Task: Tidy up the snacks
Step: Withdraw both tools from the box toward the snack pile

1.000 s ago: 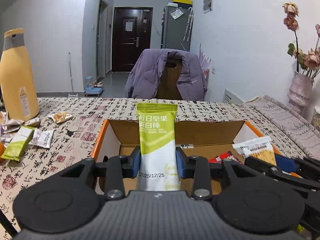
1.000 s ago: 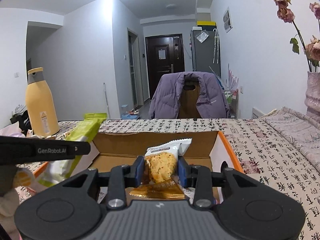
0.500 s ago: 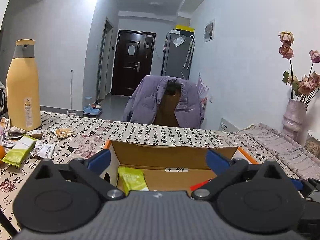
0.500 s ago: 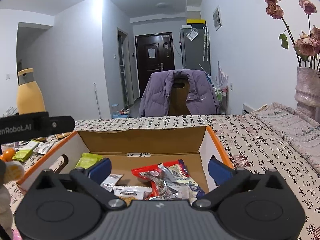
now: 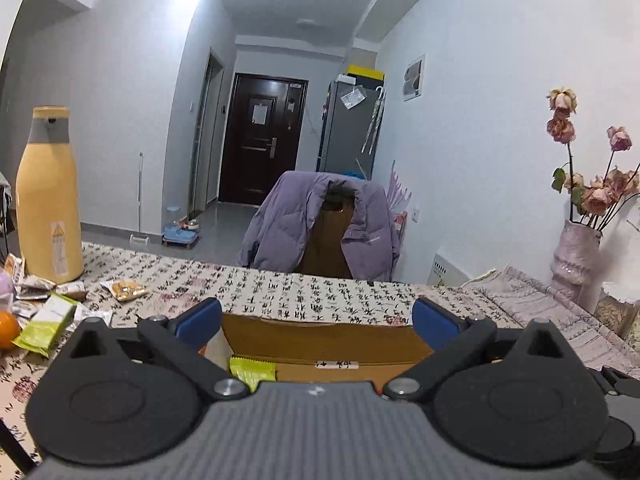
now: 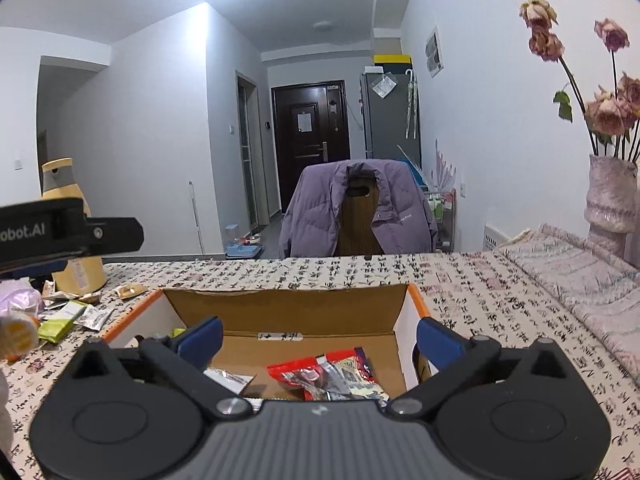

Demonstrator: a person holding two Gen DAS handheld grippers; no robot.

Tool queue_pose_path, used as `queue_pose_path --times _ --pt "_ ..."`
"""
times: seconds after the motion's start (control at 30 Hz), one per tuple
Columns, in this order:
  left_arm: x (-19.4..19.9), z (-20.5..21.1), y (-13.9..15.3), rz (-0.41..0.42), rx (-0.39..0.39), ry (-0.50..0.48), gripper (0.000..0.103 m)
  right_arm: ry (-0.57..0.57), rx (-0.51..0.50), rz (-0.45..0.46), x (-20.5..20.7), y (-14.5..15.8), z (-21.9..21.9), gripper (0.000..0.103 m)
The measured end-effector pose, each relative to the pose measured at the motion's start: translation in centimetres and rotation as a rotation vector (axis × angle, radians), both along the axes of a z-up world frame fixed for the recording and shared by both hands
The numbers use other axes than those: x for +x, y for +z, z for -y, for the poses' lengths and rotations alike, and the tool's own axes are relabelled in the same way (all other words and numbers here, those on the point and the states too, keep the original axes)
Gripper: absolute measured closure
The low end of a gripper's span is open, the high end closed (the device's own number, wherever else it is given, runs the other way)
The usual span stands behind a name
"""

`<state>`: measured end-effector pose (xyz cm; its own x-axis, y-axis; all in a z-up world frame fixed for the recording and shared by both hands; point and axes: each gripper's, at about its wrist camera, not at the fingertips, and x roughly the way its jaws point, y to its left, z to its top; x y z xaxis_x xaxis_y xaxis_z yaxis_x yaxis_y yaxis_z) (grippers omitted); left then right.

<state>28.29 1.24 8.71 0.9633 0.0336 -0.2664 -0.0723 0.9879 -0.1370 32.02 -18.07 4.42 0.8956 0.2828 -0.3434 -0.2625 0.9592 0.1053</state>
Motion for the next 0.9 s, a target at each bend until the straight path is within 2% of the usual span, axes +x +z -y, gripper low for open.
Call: queue_pose_path --times 0.23,0.6,0.9 --pt "-2.9 0.0 0.8 0.006 0.002 0.014 0.000 -0.001 0.004 0.021 -2.7 1.5 0.6 0.000" --pt "-8.8 0.2 0.6 0.006 0.014 0.016 0.000 0.002 0.010 0.021 -8.2 1.7 2.4 0.000" --pt "-13.2 -0.9 -1.5 -0.035 0.021 0.001 0.000 0.011 -0.016 0.000 -12.2 0.3 4.3 0.000"
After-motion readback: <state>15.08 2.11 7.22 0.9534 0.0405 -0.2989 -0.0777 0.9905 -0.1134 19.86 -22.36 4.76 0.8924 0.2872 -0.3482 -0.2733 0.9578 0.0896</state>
